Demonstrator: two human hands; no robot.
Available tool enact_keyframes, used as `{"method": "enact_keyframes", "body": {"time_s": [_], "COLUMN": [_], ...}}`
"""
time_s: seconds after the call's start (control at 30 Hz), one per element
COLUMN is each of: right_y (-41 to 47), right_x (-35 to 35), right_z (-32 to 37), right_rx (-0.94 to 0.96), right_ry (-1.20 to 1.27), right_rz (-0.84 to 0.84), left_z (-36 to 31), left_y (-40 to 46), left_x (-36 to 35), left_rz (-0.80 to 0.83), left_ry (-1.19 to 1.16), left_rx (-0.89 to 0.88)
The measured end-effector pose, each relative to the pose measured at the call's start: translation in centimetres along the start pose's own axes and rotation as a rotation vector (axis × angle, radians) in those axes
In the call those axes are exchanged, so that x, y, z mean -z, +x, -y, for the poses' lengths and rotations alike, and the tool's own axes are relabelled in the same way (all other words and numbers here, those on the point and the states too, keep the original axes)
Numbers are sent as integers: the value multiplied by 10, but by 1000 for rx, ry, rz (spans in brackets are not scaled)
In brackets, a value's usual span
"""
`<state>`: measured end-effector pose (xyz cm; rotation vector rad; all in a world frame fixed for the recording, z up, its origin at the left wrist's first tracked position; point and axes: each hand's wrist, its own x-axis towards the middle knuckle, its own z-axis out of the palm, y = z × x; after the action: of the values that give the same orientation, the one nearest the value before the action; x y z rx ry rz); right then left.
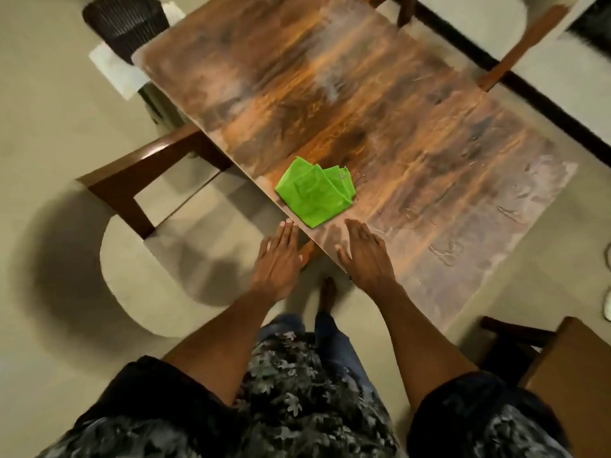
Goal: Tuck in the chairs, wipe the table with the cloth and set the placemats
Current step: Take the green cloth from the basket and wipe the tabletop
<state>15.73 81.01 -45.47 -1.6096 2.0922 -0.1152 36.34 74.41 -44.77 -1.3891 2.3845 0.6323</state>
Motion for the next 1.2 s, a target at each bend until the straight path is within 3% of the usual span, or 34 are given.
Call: {"method": "enact_keyframes", "body": {"time_s": [0.3, 0.5, 0.7, 0.83, 1.0, 1.1, 1.2], "right_y": [157, 193, 199, 286, 401, 412, 361], "right_x": [-21, -58, -102, -106, -91, -87, -84], "right_z": [-7, -30, 68, 129, 202, 201, 150], "right_rx": [216, 283, 374, 401, 559, 598, 579], "right_ry": [-38, -136, -213, -188, -172, -207, -213], "right_rz": [-58, -40, -53, -138, -107, -107, -140], "left_z": [16, 47, 60, 81, 101, 106, 107], "left_y": [112, 162, 136, 140, 151, 156, 165], "left_x": [9, -2, -34, -38, -33, -32, -26], "left_rz": [-165, -391, -498, -607, -670, -702, -740], "left_ry": [-76, -199, -431, -430, -440, -453, -532], "left_rx": [12, 31, 167, 287, 349, 331, 331]}}
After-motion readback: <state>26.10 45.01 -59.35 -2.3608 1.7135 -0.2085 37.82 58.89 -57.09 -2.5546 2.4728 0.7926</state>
